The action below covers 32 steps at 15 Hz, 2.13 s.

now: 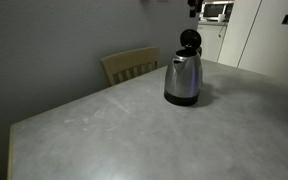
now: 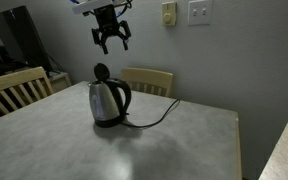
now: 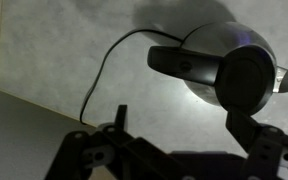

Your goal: Close the lid of the electric kettle.

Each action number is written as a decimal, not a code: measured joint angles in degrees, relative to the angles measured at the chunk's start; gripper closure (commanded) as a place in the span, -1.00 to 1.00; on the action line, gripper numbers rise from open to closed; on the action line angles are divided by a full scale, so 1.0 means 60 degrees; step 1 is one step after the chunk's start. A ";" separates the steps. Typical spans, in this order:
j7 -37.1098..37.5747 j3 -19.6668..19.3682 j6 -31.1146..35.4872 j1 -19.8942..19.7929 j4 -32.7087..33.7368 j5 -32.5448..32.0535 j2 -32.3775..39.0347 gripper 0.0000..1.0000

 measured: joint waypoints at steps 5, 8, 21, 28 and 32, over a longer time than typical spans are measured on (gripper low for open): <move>0.0040 0.0000 0.0018 0.0028 0.0001 -0.0013 -0.0001 -1.00; 0.0064 0.0000 0.0014 0.0037 0.0001 -0.0018 0.0027 -1.00; 0.0721 -0.0008 -0.0300 0.0122 0.0029 -0.0092 0.0613 0.65; 0.0848 0.0061 -0.1031 0.0367 0.0088 -0.0087 0.0832 1.00; 0.0709 0.0233 -0.1341 0.0511 0.0124 -0.0082 0.0905 1.00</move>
